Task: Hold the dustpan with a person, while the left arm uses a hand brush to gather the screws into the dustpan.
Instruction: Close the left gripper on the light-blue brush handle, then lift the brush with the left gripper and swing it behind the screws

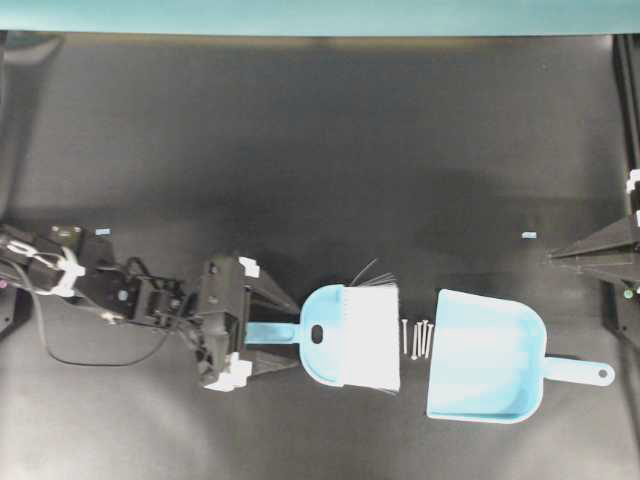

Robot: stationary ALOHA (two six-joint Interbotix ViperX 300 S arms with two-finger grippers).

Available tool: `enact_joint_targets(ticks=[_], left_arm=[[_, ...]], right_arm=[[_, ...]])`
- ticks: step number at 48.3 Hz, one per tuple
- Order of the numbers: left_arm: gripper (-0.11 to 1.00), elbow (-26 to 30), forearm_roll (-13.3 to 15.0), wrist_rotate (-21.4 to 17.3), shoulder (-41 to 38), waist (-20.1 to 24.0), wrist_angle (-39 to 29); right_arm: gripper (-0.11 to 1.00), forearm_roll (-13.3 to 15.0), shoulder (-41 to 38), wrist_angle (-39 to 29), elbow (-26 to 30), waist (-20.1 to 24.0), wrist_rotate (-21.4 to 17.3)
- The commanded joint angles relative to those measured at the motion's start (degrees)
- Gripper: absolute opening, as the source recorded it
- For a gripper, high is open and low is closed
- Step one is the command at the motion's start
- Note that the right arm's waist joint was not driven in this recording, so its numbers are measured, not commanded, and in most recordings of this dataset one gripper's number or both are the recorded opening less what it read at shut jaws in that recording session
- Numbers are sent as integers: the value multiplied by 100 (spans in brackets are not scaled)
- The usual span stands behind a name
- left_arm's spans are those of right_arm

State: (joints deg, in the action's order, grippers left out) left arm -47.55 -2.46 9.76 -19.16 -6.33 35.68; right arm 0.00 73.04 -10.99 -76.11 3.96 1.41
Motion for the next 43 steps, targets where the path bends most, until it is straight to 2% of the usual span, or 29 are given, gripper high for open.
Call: enact_joint_targets(ticks=[1, 17, 21, 29, 31, 37, 43], left_arm=[[88, 62, -18, -18, -88, 18, -229], [81, 18, -18, -281, -88, 62, -817], [72, 9, -9, -352, -97, 88, -932], [36, 9, -18, -571, -79, 97, -1125], [31, 18, -18, -624, -79, 88, -1160], [31, 70, -18, -765, 229, 88, -1433], [31, 141, -18, -870, 694, 97, -2127]], right_arm=[[0, -9, -35, 62, 26, 0, -44], [0, -9, -26, 132, -35, 0, -44], [0, -9, -26, 149, -62, 0, -44], [0, -9, -35, 79, -132, 0, 62], [0, -9, -26, 44, -176, 0, 70], [0, -9, -26, -211, -281, 0, 79], [0, 0, 18, -167, -316, 0, 79]])
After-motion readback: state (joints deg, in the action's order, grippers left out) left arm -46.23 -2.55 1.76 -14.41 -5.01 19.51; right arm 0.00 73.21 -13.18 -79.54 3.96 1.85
